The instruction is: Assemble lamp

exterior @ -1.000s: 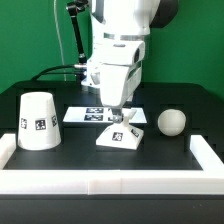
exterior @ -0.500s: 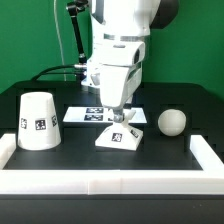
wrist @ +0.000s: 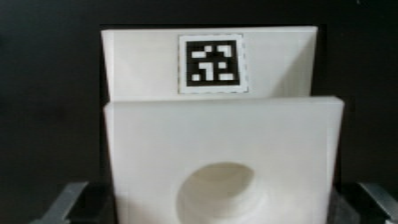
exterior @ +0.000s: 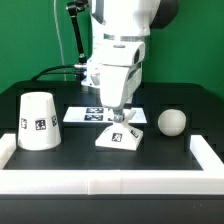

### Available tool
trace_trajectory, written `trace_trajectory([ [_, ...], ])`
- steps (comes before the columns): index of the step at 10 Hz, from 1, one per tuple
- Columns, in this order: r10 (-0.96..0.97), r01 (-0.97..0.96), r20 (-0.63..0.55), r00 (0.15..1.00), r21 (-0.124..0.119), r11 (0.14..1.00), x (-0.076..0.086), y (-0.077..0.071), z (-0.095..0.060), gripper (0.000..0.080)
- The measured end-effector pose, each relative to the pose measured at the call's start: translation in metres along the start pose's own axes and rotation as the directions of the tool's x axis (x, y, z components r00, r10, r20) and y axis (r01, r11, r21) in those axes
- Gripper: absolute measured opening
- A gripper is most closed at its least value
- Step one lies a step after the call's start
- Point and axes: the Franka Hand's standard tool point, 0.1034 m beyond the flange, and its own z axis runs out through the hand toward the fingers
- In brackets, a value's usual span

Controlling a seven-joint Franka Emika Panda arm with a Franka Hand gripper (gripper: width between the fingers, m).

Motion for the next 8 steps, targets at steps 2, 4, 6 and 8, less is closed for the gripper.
trace_trajectory([
  [2, 0.012, -0.012, -0.006, 1.0, -0.011, 1.0, 0.011, 0.014, 0.0, 0.0534],
  [4, 0.002, -0.003, -0.021, 1.0, -0.031, 1.0, 0.027, 0.039, -0.001, 0.0535],
  [6, -0.007, 0.005, -0.041, 0.999, -0.057, 0.998, 0.041, 0.064, -0.002, 0.0535],
  [8, 0.035, -0.038, -0.043, 0.998, -0.055, 0.998, 0.041, 0.063, -0.001, 0.0535],
])
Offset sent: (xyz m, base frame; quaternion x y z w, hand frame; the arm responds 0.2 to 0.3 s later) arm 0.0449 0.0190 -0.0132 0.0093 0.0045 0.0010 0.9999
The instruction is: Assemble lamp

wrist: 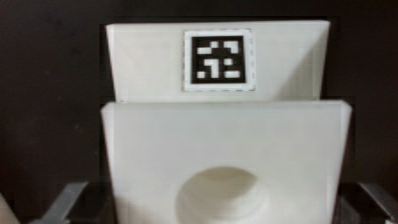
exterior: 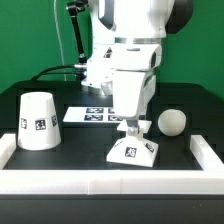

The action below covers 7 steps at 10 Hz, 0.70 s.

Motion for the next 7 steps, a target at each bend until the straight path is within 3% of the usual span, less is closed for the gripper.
trace_trajectory([
  [3, 0.254, -0.254, -0.005, 0.967, 0.005, 0.967, 0.003, -0.001, 0.0, 0.0535],
  [5, 0.499, -0.499, -0.002, 0.867, 0.014, 0.867, 0.017, 0.0, 0.0, 0.0535],
  [6, 0.607, -0.607, 0.004, 0.795, 0.026, 0.794, 0.025, 0.009, 0.0, 0.0535],
  [7, 0.657, -0.656, -0.005, 0.754, 0.022, 0.754, 0.031, 0.012, 0.0, 0.0535],
])
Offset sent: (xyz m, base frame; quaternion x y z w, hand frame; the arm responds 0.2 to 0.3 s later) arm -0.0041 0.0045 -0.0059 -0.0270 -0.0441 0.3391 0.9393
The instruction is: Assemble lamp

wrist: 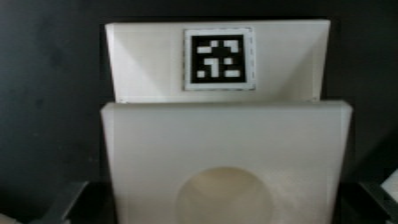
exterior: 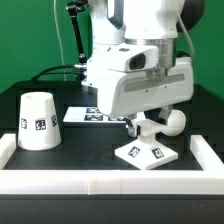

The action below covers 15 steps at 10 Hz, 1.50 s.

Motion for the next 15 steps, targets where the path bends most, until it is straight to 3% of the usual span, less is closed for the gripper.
trace_trajectory([
  [4, 0.213, -0.213, -0.007, 0.977, 0.015, 0.977, 0.002, -0.003, -0.001, 0.0535],
  [6, 0.443, -0.442, -0.015, 0.897, 0.022, 0.897, 0.01, -0.004, 0.001, 0.0535],
  [12, 0.447, -0.446, -0.049, 0.893, 0.034, 0.894, 0.051, -0.016, 0.003, 0.0535],
  [15, 0.442, -0.442, -0.099, 0.891, 0.031, 0.897, 0.067, -0.011, 0.005, 0.0536],
])
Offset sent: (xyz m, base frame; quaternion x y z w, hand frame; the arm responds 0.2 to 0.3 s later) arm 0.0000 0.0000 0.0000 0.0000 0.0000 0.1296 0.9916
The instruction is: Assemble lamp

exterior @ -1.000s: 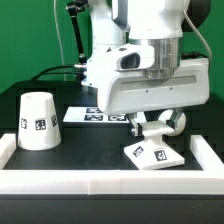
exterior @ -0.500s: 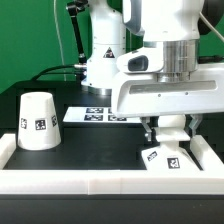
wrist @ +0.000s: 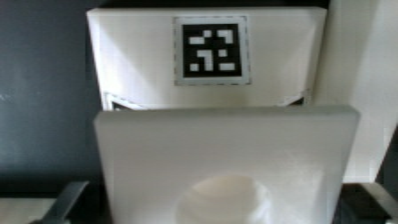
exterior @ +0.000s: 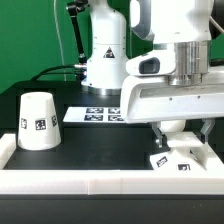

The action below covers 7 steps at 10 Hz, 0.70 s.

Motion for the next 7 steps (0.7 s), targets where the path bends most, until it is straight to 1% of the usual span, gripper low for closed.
trace_trajectory([
  [1, 0.0, 0.0, -0.01, 1.0, -0.001, 1.0, 0.003, 0.0, 0.001, 0.0536],
  [3, -0.002, 0.002, -0.011, 1.0, -0.002, 1.0, 0.004, 0.0, 0.0, 0.0536],
  [4, -0.005, 0.005, -0.01, 1.0, -0.003, 1.0, 0.003, 0.001, 0.0, 0.0553],
  [5, -0.01, 0.01, -0.009, 1.0, -0.004, 1.0, 0.003, 0.001, -0.003, 0.0553],
  [6, -0.018, 0.018, -0.015, 1.0, -0.004, 1.0, 0.005, 0.001, -0.007, 0.067],
  [7, -0.025, 0.025, -0.019, 0.999, -0.005, 1.0, 0.005, 0.001, -0.011, 0.0691],
])
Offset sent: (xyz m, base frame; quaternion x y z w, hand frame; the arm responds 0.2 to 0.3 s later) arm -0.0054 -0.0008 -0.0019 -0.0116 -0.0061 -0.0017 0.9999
